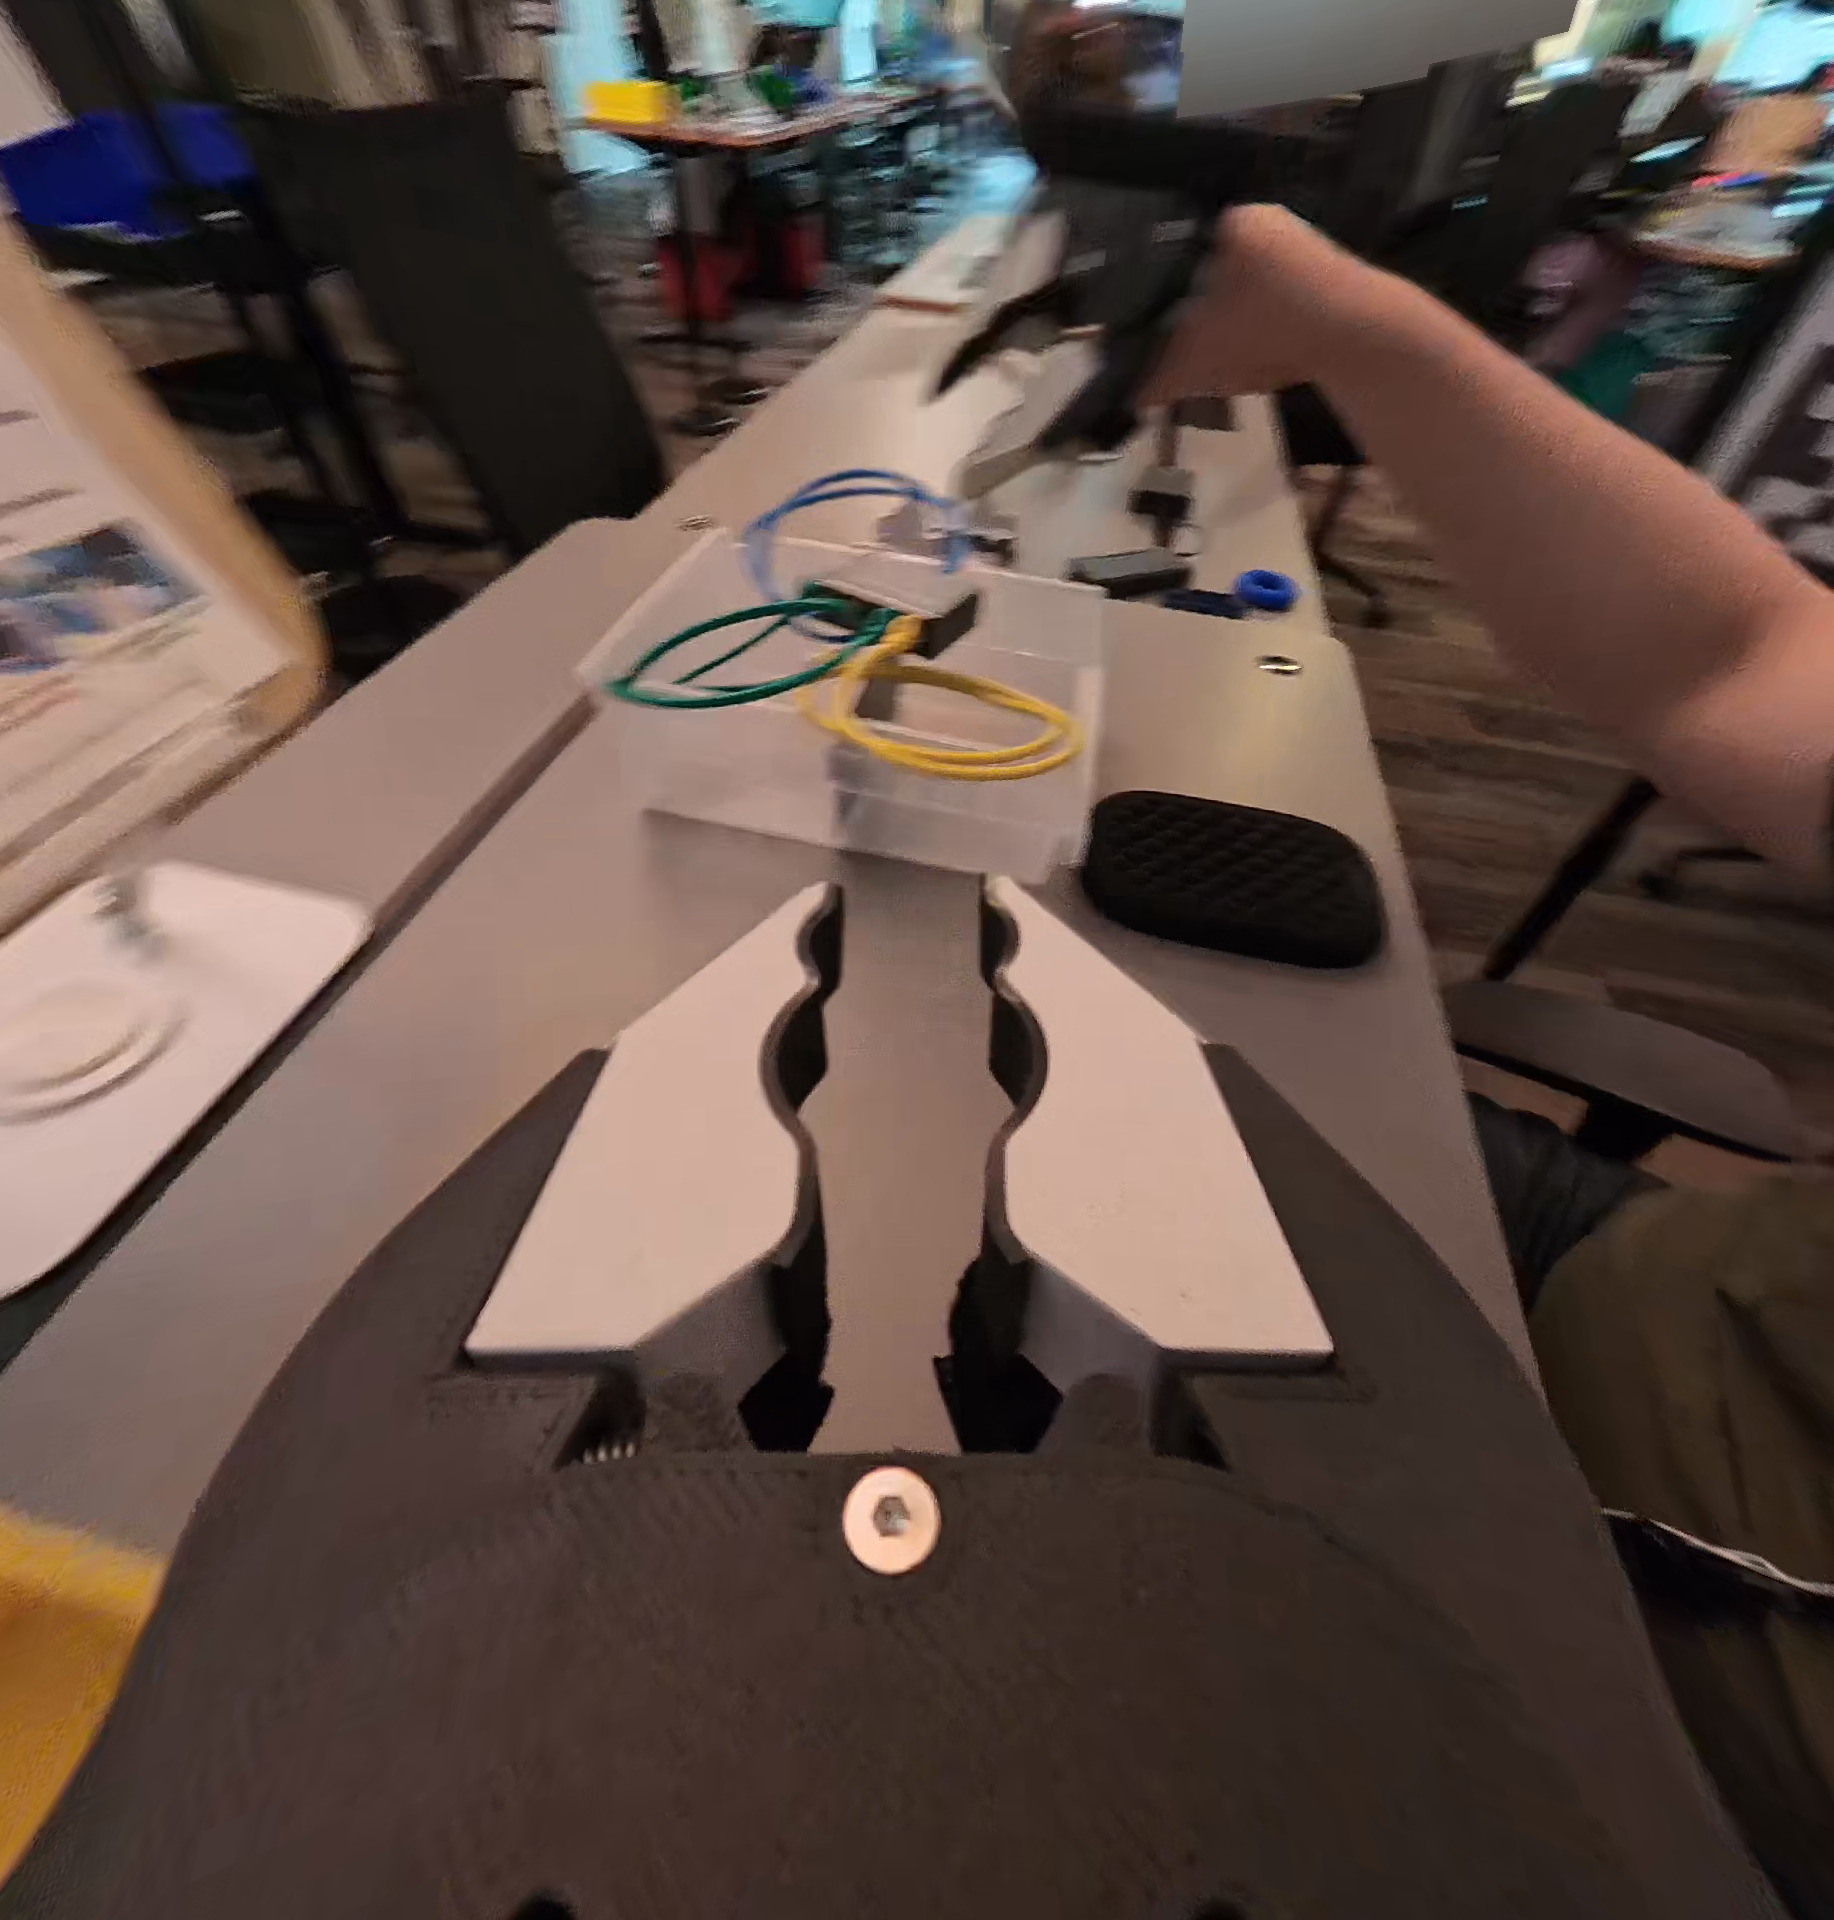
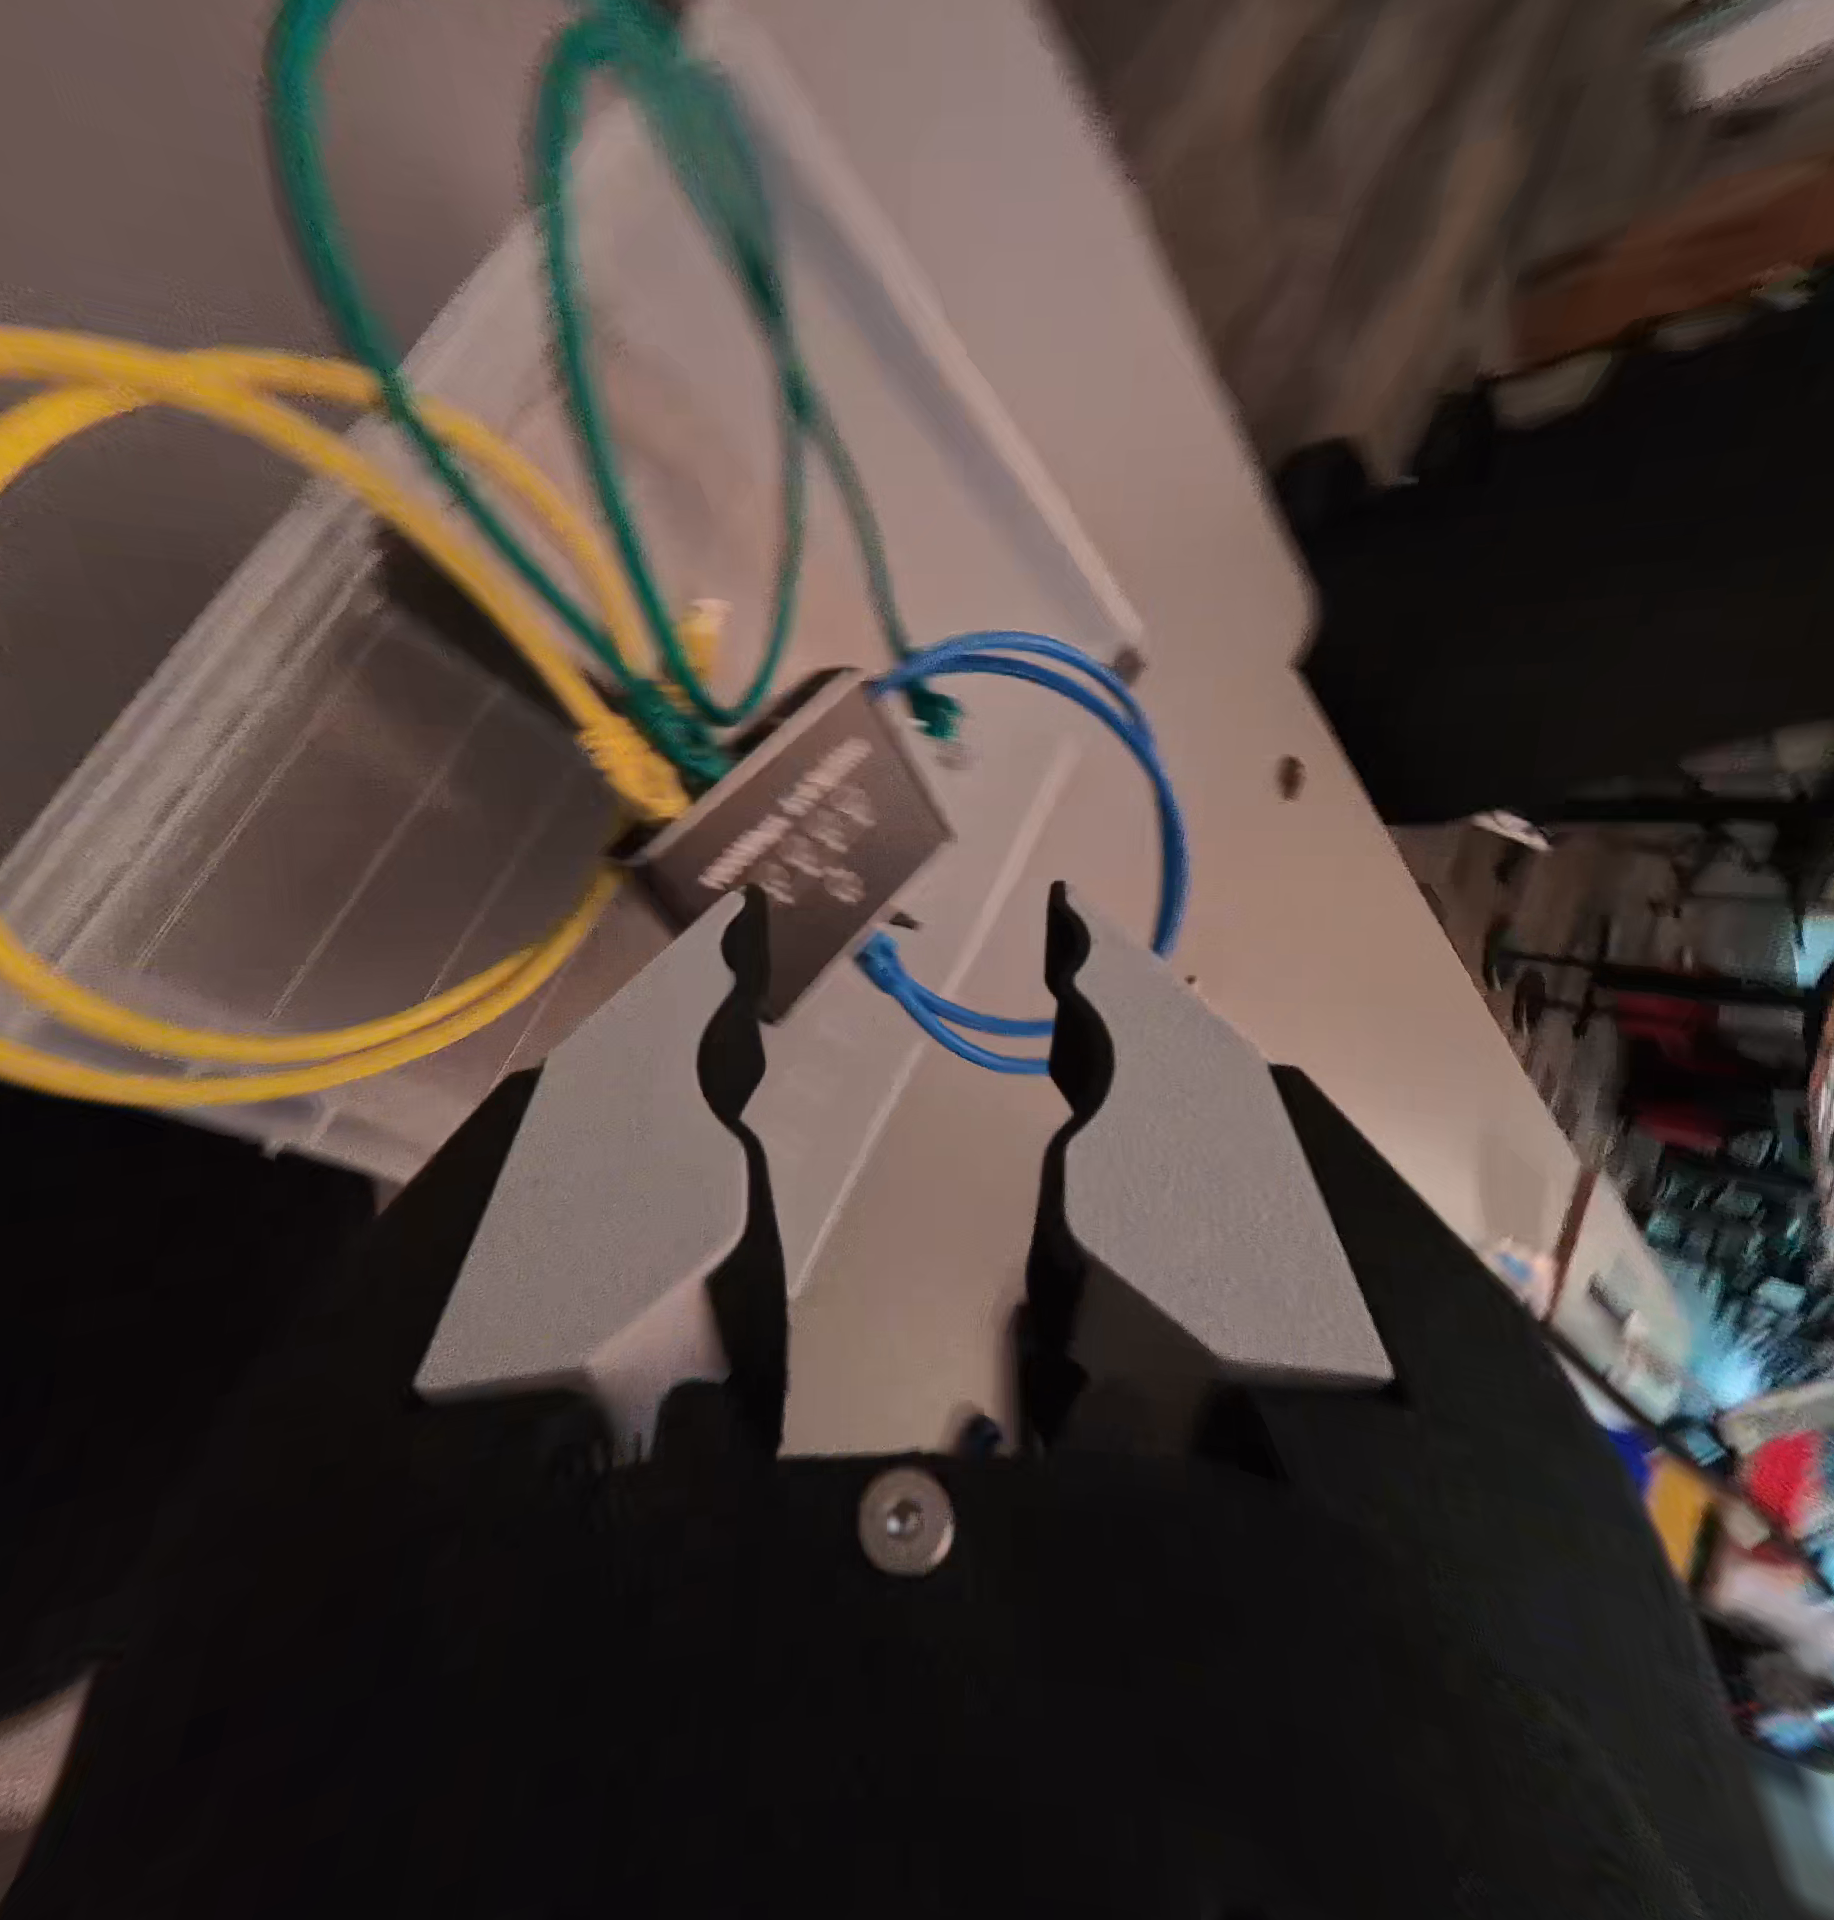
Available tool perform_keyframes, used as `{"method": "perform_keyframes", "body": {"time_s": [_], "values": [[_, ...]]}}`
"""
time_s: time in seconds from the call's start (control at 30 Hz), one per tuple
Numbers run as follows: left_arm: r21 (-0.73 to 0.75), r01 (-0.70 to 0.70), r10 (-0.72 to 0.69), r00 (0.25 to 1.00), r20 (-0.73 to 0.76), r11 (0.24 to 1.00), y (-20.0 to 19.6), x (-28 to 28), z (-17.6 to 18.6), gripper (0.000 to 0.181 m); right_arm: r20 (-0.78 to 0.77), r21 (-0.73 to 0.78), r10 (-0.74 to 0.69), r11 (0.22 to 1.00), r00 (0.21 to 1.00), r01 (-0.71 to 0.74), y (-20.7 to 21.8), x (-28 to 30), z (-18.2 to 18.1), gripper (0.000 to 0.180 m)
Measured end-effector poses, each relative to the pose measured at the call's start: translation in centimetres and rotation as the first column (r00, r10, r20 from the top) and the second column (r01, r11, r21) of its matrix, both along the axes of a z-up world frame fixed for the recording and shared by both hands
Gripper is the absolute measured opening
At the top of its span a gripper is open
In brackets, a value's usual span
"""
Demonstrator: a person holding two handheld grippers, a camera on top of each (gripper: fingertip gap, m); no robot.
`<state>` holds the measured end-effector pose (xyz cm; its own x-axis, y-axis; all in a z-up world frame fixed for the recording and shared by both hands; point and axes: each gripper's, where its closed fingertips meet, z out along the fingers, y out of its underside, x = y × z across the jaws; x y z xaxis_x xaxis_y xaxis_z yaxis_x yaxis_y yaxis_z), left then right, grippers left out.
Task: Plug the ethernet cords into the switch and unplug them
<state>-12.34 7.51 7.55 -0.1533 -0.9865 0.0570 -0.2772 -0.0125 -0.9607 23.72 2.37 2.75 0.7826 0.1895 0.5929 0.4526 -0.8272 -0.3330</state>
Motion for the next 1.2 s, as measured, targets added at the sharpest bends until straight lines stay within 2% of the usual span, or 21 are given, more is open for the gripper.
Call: {"method": "perform_keyframes", "body": {"time_s": [0.07,0.13,0.17,0.23,0.3,0.33,0.4,0.6,0.67,0.77,0.83,0.87,0.93,1.03,1.17,1.2], "values": [[0.041,-0.154,0.155,0.988,-0.021,0.987,2.9,-2.4,1.0,0.035,-0.077,0.191,-0.104,0.974,0.992,0.117,-2.4,2.2,1.6,0.051],[0.119,-0.334,0.340,0.940,-0.033,0.935,6.4,-5.9,1.9,0.042,-0.258,0.251,-0.152,0.943,0.954,0.218,-4.7,3.4,0.2,0.056],[0.166,-0.422,0.436,0.898,-0.055,0.891,8.2,-8.0,1.9,0.040,-0.339,0.231,-0.183,0.935,0.923,0.270,-5.8,4.1,-1.2,0.063],[0.261,-0.572,0.613,0.781,-0.115,0.778,11.7,-12.7,1.2,0.037,-0.422,0.154,-0.243,0.930,0.874,0.333,-7.9,5.3,-4.5,0.065],[0.315,-0.657,0.722,0.670,-0.174,0.685,14.1,-17.0,0.0,0.034,-0.438,0.103,-0.272,0.932,0.857,0.348,-9.2,6.1,-7.2,0.064],[0.318,-0.673,0.741,0.640,-0.203,0.668,14.9,-18.7,-0.7,0.032,-0.441,0.080,-0.277,0.935,0.853,0.345,-9.5,6.2,-8.3,0.062],[0.290,-0.696,0.754,0.608,-0.249,0.657,16.1,-21.2,-2.2,0.021,-0.452,0.056,-0.282,0.938,0.846,0.343,-9.7,6.1,-9.9,0.061],[0.210,-0.787,0.766,0.441,-0.468,0.581,19.1,-27.4,-8.3,0.049,-0.429,-0.035,-0.347,0.929,0.834,0.369,-9.2,6.6,-12.5,0.061],[0.104,-0.802,0.721,0.461,-0.518,0.588,19.0,-27.6,-9.7,0.060,-0.420,-0.076,-0.374,0.922,0.827,0.379,-9.0,6.9,-13.5,0.059],[0.077,-0.860,0.735,0.382,-0.560,0.505,20.1,-29.3,-10.7,0.078,-0.424,-0.135,-0.417,0.907,0.804,0.399,-8.8,7.1,-15.0,0.048],[0.091,-0.871,0.738,0.349,-0.577,0.483,20.3,-30.0,-11.4,0.079,-0.437,-0.170,-0.454,0.889,0.777,0.424,-8.8,7.2,-16.1,0.035],[0.082,-0.874,0.723,0.341,-0.601,0.480,20.2,-30.1,-12.0,0.077,-0.452,-0.191,-0.470,0.881,0.758,0.432,-8.8,7.2,-16.6,0.022],[0.025,-0.876,0.648,0.336,-0.684,0.481,19.3,-30.2,-13.9,0.071,-0.506,-0.188,-0.475,0.876,0.720,0.445,-8.5,7.0,-16.6,0.015],[-0.037,-0.881,0.511,0.307,-0.802,0.471,18.0,-30.9,-17.3,0.057,-0.631,-0.216,-0.478,0.865,0.611,0.453,-8.5,6.0,-16.6,0.004],[-0.104,-0.869,0.391,0.321,-0.863,0.483,16.7,-31.0,-19.5,0.026,-0.691,-0.199,-0.446,0.874,0.569,0.444,-8.6,5.6,-16.6,0.004],[-0.129,-0.861,0.370,0.341,-0.864,0.491,16.4,-30.6,-19.6,0.011,-0.688,-0.196,-0.444,0.875,0.574,0.442,-8.6,5.5,-16.6,0.004]]}}
